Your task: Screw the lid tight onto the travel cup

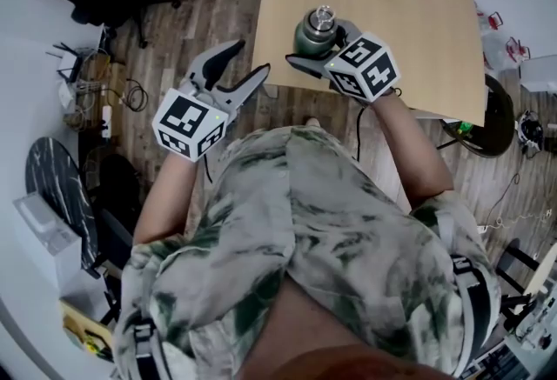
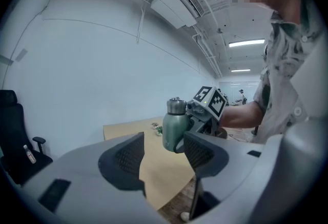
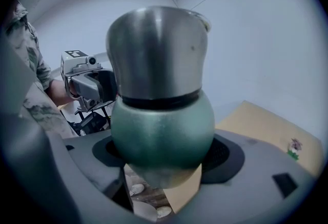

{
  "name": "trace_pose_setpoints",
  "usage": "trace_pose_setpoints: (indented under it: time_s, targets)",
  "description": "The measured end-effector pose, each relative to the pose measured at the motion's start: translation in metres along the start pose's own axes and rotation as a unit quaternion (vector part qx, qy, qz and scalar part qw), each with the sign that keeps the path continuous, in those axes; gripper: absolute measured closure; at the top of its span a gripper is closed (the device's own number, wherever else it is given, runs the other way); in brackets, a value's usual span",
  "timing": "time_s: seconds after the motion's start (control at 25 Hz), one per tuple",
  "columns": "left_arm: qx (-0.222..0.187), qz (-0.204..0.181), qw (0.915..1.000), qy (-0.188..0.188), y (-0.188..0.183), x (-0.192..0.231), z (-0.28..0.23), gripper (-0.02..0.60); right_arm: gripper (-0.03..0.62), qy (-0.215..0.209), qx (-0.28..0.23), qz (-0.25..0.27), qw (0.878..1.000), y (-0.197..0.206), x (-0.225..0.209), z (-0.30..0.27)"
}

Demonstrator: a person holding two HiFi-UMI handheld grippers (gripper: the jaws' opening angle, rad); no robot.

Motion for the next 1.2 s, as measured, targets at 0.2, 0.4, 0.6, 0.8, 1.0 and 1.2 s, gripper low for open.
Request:
trace_pose_setpoints:
  time_s: [0.2,0.4,0.6,0.8,1.0,1.2]
  targets:
    - [0.001,-0.001,0.9999,0.01,-0.004,-0.002,0.009,0.33,0.194,-0.015,0.006,0.005,1.0,-0.005,0.017,-0.01]
    - [-0.002,-0.012,0.9996,0.024,-0.017,-0.009,0.002,0.33,0.194,-0.019,0.012,0.005,1.0,-0.006,0.024,-0.016]
    - [-0.008,-0.011,0.9995,0.028,-0.031,-0.016,-0.016,0.33,0.194,-0.017,0.015,0.0,1.0,-0.006,0.026,-0.02]
    - [-0.012,-0.017,0.9996,0.021,-0.037,-0.018,-0.031,0.33,0.194,-0.014,0.014,-0.002,1.0,-0.009,0.028,-0.027]
    - [-0.015,-0.029,0.9994,0.015,-0.048,-0.023,-0.05,0.33,0.194,-0.016,0.014,0.002,1.0,-0.012,0.021,-0.022]
    - [-0.015,-0.024,0.9996,0.01,-0.054,-0.02,-0.065,0.33,0.194,-0.02,0.014,0.002,1.0,-0.012,0.012,-0.024]
Point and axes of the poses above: the fingertips, and each gripper's own axes: z backward along the fingers, x to its left, y out of its underside, the point moved 6 cm from there along z, backward along the fingers, and after that the axes turned 3 degrees about -y, right-handed, at the moved point
